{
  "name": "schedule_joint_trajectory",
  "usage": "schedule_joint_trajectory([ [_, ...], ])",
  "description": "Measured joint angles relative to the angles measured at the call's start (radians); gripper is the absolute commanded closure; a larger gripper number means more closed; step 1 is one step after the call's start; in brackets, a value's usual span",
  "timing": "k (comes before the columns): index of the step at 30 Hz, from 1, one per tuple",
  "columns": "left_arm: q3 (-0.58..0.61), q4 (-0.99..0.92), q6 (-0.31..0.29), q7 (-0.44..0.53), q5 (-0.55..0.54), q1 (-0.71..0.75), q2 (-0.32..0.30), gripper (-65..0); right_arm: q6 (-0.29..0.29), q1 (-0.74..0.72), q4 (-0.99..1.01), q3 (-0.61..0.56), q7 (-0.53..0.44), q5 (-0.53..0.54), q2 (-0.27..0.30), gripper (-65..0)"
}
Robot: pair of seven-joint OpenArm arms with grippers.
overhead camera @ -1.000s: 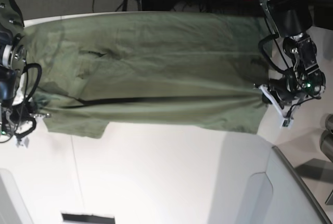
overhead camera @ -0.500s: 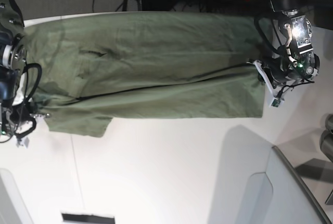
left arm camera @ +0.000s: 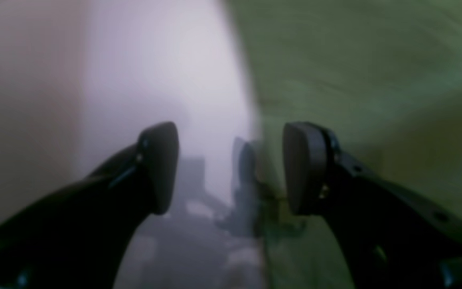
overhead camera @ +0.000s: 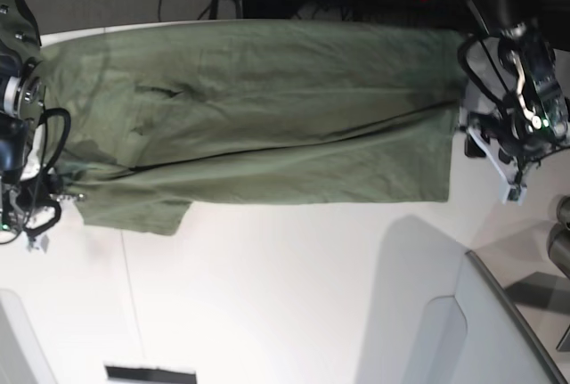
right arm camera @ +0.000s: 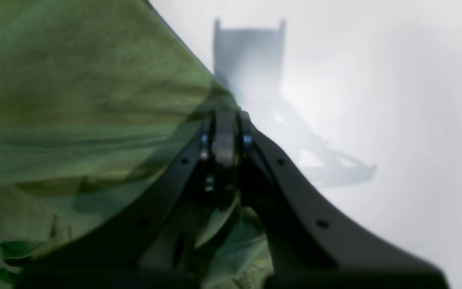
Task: Layout the t-shirt on the table in an organized manner, then fold the t-shirt properly
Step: 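Grasp the hem corner with the left gripper and fold it toward the collar, then move the left gripper to the hem corner and grasp both hem corners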
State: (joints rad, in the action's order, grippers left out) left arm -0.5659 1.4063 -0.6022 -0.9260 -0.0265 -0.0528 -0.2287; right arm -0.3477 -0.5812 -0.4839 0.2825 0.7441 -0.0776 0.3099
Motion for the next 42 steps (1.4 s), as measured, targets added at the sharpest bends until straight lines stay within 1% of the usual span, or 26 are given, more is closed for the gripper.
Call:
schedule_joint_trajectory([
  [3,0.000,-0.166,-0.001,0.014,-0.012,-0.105,-0.044,-36.5,-0.001,0.000,-0.001,-0.001,-0.004,0.001,-0.001,0.0],
  [5,-0.001,-0.262,0.000,0.017,-0.007,-0.170,-0.058,-36.5,0.000,0.000,-0.001,-0.001,-0.003,0.000,-0.002,0.0],
  [11,0.000,-0.497,-0.001,0.116,-0.005,-0.323,-0.070,-36.5,0.000,0.000,-0.001,-0.001,0.000,-0.002,-0.002,0.0],
  [16,0.000,-0.669,-0.001,0.203,-0.001,-0.369,-0.068,-36.5,0.000,0.000,-0.001,-0.001,-0.001,-0.001,-0.002,0.0],
  [18,0.000,-0.726,0.000,0.223,0.001,-0.385,-0.068,-36.5,0.000,0.000,-0.001,-0.001,0.000,0.000,-0.001,0.0],
  [20,0.000,-0.764,0.000,0.268,-0.003,-0.394,-0.068,-36.5,0.000,0.000,-0.001,-0.001,0.000,-0.001,0.000,0.0],
  [24,0.013,-0.818,0.052,0.337,-0.003,-0.402,-0.069,-36.5,0.000,0.000,-0.001,-0.001,0.000,-0.002,0.000,0.0],
  [25,0.044,-0.829,0.056,0.367,-0.007,-0.401,-0.074,-36.5,0.000,0.000,-0.001,-0.001,0.000,-0.002,0.000,0.0],
  [28,0.153,-0.855,0.101,0.426,-0.013,-0.410,-0.078,-36.5,0.000,0.000,-0.001,-0.001,0.000,-0.001,0.000,0.0],
  [30,0.185,-0.877,0.109,0.473,-0.027,-0.414,-0.071,-36.5,0.000,0.000,-0.001,-0.001,0.000,-0.001,0.000,0.0],
  [31,0.183,-0.888,0.115,0.491,-0.030,-0.415,-0.070,-36.4,0.000,0.000,-0.001,-0.001,0.000,-0.002,0.000,0.0],
  [32,0.179,-0.900,0.124,0.501,-0.031,-0.416,-0.071,-36.4,0.000,0.000,-0.001,-0.001,0.000,-0.001,0.000,0.0],
  [36,0.177,-0.909,0.121,0.509,-0.034,-0.418,-0.072,-35.7,0.000,0.000,-0.001,-0.001,0.000,-0.002,0.000,0.0],
  [37,0.177,-0.909,0.122,0.509,-0.034,-0.418,-0.071,-33.4,0.000,0.000,-0.001,-0.001,0.000,-0.001,0.000,0.0],
  [39,0.177,-0.909,0.125,0.513,-0.033,-0.418,-0.071,-24.8,0.000,0.000,-0.001,-0.001,0.000,-0.002,0.000,0.0],
  [42,0.177,-0.912,0.128,0.512,-0.033,-0.418,-0.074,-8.9,0.000,0.000,-0.001,-0.001,0.000,-0.002,0.000,0.0],
])
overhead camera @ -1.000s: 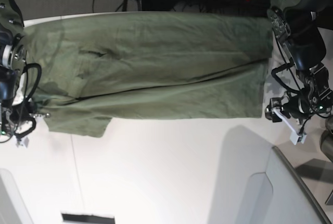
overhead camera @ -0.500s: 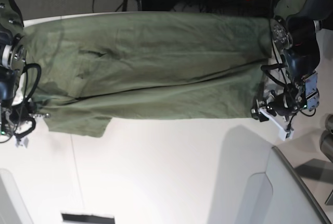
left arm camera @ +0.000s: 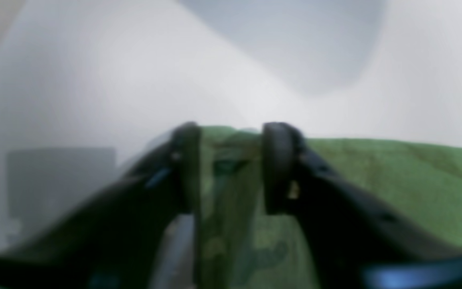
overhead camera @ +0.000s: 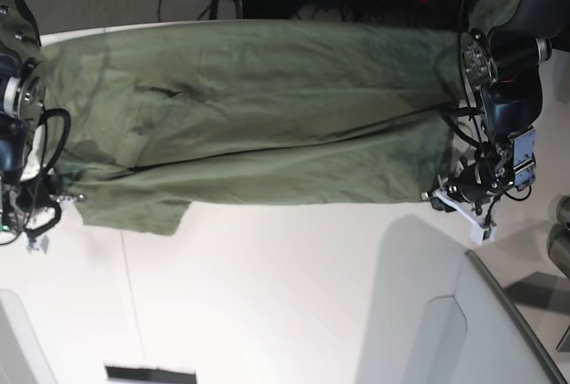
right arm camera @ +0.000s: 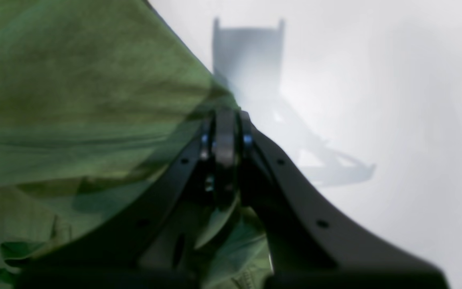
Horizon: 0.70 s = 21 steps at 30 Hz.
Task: Layout the t-shirt on the table in an organized manner, then fold the t-shirt properly
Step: 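Move the left gripper to the hem corner and grasp both hem corners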
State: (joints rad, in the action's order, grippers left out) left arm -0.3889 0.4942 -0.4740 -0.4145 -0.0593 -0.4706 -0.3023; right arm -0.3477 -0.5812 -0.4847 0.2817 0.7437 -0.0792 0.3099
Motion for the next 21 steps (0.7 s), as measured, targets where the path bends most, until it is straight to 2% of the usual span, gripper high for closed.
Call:
schedule_joint_trajectory([
  [2,0.000,-0.002,0.002,-0.002,0.000,0.000,0.000,-0.8,0.000,0.000,0.000,0.000,0.000,0.000,0.000,0.0],
  [3,0.000,-0.002,0.003,-0.004,0.000,0.000,0.000,0.0,0.000,0.000,0.000,0.000,0.000,0.000,0.000,0.0],
  [9,0.008,0.004,0.003,-0.007,-0.001,0.002,0.001,0.0,0.000,0.000,0.000,0.000,0.000,0.000,0.000,0.0],
  [12,0.011,0.038,0.003,-0.052,0.011,-0.001,0.006,0.0,0.000,0.000,0.000,0.000,-0.011,0.000,0.000,0.0],
  [16,0.008,0.085,0.002,-0.097,0.018,0.000,0.011,0.0,0.000,0.000,0.000,0.000,-0.073,0.000,0.000,0.0],
  [21,0.006,0.213,-0.001,-0.158,0.020,-0.008,0.005,0.0,-0.004,0.001,-0.013,0.000,-0.099,0.001,-0.002,0.0],
])
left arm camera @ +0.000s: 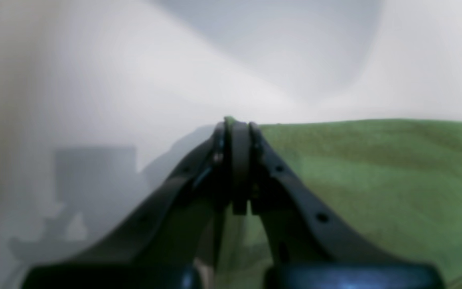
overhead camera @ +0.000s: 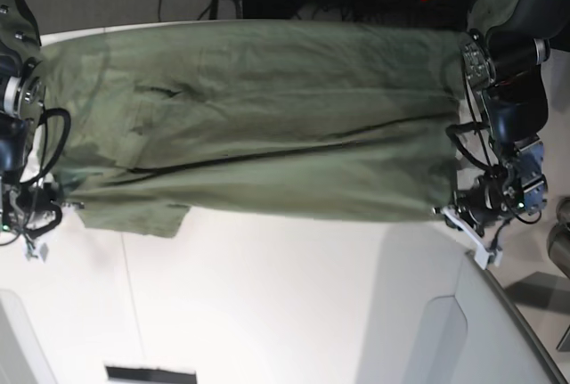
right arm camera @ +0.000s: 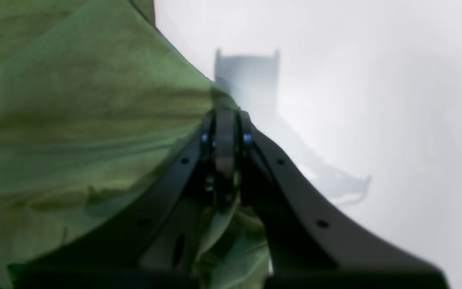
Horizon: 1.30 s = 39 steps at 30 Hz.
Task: Layout the t-shirt on the table in an organized manner, then fold the t-shirt properly
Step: 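Move the left gripper to the hem corner and grasp both hem corners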
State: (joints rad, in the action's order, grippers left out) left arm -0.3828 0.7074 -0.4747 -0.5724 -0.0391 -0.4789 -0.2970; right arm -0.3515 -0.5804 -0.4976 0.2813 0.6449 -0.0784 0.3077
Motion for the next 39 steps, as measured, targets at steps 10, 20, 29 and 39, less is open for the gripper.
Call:
schedule_joint_trajectory([
  [10,0.000,0.114,-0.004,-0.053,-0.006,-0.003,0.000,0.0,0.000,-0.003,-0.146,0.000,-0.010,0.003,-0.001,0.0],
  [20,0.000,0.166,-0.004,-0.057,-0.006,-0.002,0.001,0.0,-0.087,-0.001,-0.163,-0.004,-0.007,-0.002,-0.018,0.0],
  [29,-0.002,0.166,-0.003,-0.057,-0.006,0.000,0.000,0.0,-0.087,-0.001,-0.162,-0.004,-0.074,-0.005,-0.020,0.0],
  [39,-0.002,0.264,-0.003,-0.113,-0.080,0.045,0.002,0.0,-0.087,0.076,-0.159,-0.004,-0.104,-0.006,-0.020,0.0],
])
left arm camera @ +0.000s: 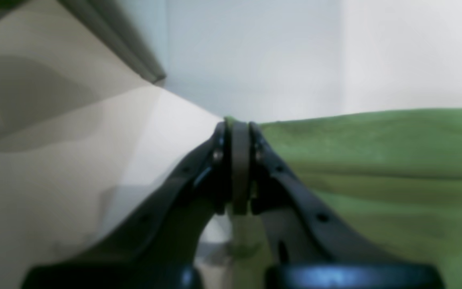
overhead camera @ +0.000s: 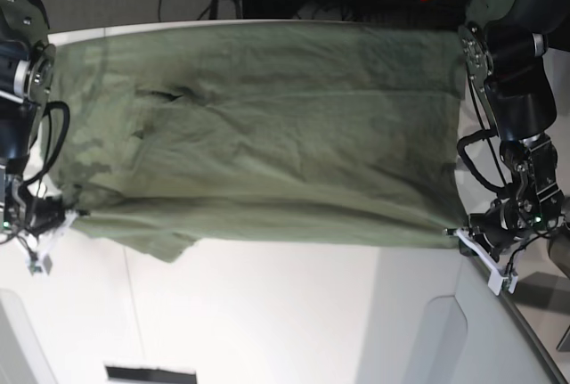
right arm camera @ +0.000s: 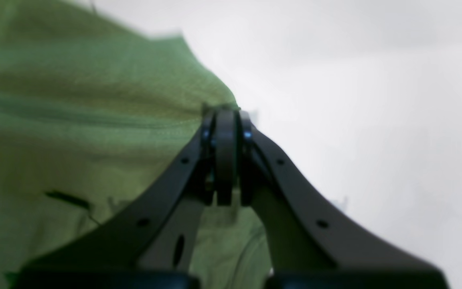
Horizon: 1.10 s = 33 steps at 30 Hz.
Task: Layout the t-shirt on the table in an organized manner, then fold the t-shirt properly
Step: 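Move the left gripper to the hem corner and grasp both hem corners, then lift the hem with both grippers and fold it toward the collar edge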
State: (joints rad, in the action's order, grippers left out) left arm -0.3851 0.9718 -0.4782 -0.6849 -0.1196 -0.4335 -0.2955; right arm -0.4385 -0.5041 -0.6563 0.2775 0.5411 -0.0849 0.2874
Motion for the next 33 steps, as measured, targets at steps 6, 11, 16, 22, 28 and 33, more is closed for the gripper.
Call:
schedule_joint_trajectory([
  [6,0.002,0.043,0.000,-0.015,-0.040,0.057,-0.011,0.0,0.000,0.009,-0.002,0.000,-0.008,0.003,0.000,0.0],
  [11,0.003,0.071,0.001,-0.017,-0.043,0.124,-0.006,0.0,0.000,0.012,-0.004,0.000,-0.007,0.002,0.000,0.0],
  [16,0.002,0.156,0.000,-0.037,-0.049,0.177,-0.010,0.0,0.000,0.048,-0.064,0.000,0.009,0.002,-0.003,0.0],
  [22,0.011,0.263,-0.004,-0.130,-0.052,0.258,-0.013,0.0,-0.004,0.096,-0.200,-0.002,0.120,0.006,-0.014,0.0],
  [28,0.010,0.340,-0.005,-0.166,-0.047,0.339,0.015,0.0,-0.005,0.192,-0.314,-0.002,0.193,0.006,-0.023,0.0],
  [33,0.005,0.362,-0.010,-0.166,-0.052,0.374,0.005,0.0,-0.004,0.215,-0.403,-0.002,0.274,0.006,-0.023,0.0],
])
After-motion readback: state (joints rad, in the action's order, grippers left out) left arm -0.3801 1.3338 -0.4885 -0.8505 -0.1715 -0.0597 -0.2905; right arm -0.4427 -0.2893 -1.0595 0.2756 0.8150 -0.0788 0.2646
